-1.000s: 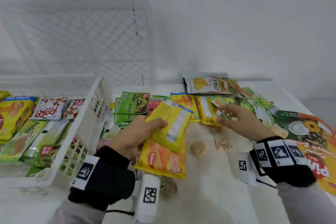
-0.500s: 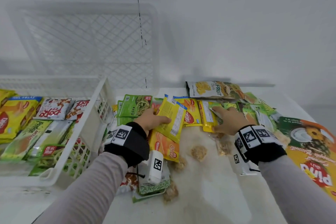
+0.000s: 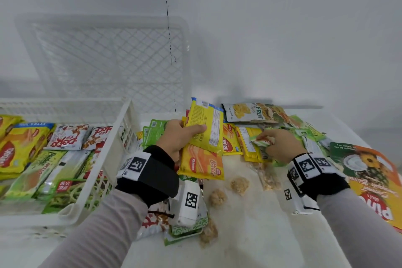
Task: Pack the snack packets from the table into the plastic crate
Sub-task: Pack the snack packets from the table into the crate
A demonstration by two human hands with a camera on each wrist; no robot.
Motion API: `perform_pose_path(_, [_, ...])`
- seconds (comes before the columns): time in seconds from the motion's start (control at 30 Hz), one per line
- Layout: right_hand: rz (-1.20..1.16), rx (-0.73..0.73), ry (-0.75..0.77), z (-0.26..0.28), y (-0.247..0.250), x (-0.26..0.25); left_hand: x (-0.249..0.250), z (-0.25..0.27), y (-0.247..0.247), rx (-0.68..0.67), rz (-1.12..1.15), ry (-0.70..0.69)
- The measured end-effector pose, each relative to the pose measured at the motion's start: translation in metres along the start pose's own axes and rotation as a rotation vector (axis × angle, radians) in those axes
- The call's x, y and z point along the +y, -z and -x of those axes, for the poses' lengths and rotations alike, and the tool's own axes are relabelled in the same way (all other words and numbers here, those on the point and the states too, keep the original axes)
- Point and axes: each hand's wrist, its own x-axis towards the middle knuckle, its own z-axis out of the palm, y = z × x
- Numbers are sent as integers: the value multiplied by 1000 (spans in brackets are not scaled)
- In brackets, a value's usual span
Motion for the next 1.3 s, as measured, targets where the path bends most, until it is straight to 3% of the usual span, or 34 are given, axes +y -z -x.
perform_pose_path(0.37, [-292, 313, 179, 27, 27, -81, 73, 62, 40, -69, 68, -193])
perform_pose_path(0.67, [-352, 409, 288, 71, 45, -189, 128, 116, 153, -95, -3, -297])
perform_pose_path(0.87, [-469, 347, 430, 105, 39, -292, 145, 123, 257, 6, -95, -292])
perform_pose_path(1.03, [-434, 249, 516, 116, 8, -382, 143, 109, 337, 17, -139, -213])
perform_pose_path(1.3, [-148, 199, 314, 76, -76, -468, 111, 49, 380, -2, -152, -38])
